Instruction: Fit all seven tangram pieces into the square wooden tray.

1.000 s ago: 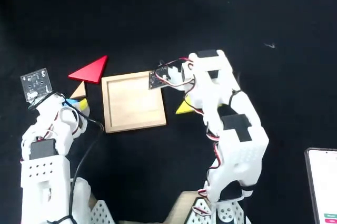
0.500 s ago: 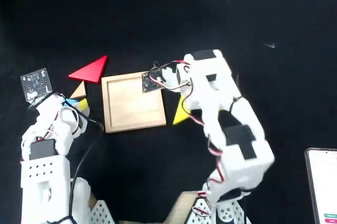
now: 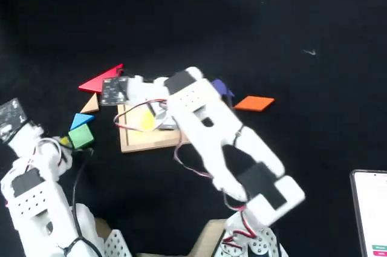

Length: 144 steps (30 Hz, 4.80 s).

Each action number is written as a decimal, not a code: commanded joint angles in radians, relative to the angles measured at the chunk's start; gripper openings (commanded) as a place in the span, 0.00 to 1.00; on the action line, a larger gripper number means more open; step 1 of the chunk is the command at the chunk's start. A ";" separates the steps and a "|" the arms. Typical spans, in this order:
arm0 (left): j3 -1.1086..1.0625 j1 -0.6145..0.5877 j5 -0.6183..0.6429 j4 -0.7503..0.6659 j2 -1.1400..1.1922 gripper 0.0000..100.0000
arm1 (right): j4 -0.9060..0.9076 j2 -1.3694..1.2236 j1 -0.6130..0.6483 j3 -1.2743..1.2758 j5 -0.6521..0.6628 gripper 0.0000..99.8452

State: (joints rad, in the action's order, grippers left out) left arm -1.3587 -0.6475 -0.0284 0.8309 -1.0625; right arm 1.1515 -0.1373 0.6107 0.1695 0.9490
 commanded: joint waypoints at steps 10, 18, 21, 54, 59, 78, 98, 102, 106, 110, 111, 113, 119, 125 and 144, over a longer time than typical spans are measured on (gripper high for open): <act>-0.048 -0.087 -0.063 -0.095 -0.015 0.22 | -0.031 -0.182 0.043 -0.150 -0.107 0.08; -0.048 -0.087 -0.063 -0.095 -0.015 0.22 | -0.032 -0.188 0.043 -0.070 -0.144 0.21; -0.048 -0.087 -0.063 -0.095 -0.015 0.22 | -0.025 -0.182 0.048 -0.035 -0.137 0.30; -0.050 -0.048 -0.063 -0.097 -0.015 0.22 | -0.207 -0.294 -0.023 -0.090 -0.015 0.01; -0.050 -0.048 -0.063 -0.097 -0.015 0.22 | -0.094 -0.245 0.040 -0.082 0.006 0.01; 0.737 0.495 -0.141 0.103 0.405 0.23 | -0.302 0.351 -0.272 0.354 -0.595 0.01; 2.778 0.496 -0.733 0.927 2.085 0.23 | -0.767 0.378 -0.269 0.714 -0.635 0.01; 2.977 0.496 -0.740 0.925 2.225 0.23 | -0.766 0.378 -0.252 0.716 -0.635 0.01; 3.013 0.503 -0.799 0.927 2.315 0.23 | -0.769 0.378 -0.224 0.731 -0.634 0.01; 2.997 0.506 -0.809 0.931 2.325 0.23 | -0.769 0.378 -0.219 0.731 -0.634 0.01; 2.991 0.507 -0.830 0.933 2.326 0.23 | -0.769 0.378 -0.219 0.731 -0.634 0.01; 2.931 0.509 -0.888 0.933 2.315 0.23 | -0.769 0.380 -0.219 0.730 -0.634 0.01; 2.566 0.506 -1.051 0.933 2.127 0.23 | -0.769 0.380 -0.219 0.730 -0.634 0.01; 2.338 0.496 -1.043 0.783 1.953 0.23 | -0.769 0.380 -0.219 0.730 -0.634 0.01; 2.454 0.499 -1.076 0.749 2.133 0.37 | -0.769 0.380 -0.218 0.734 -0.634 0.01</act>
State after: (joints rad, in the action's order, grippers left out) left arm 1.0119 -0.1534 -1.0825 1.5980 1.0518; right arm 0.4012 0.1956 0.3790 0.9060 0.3153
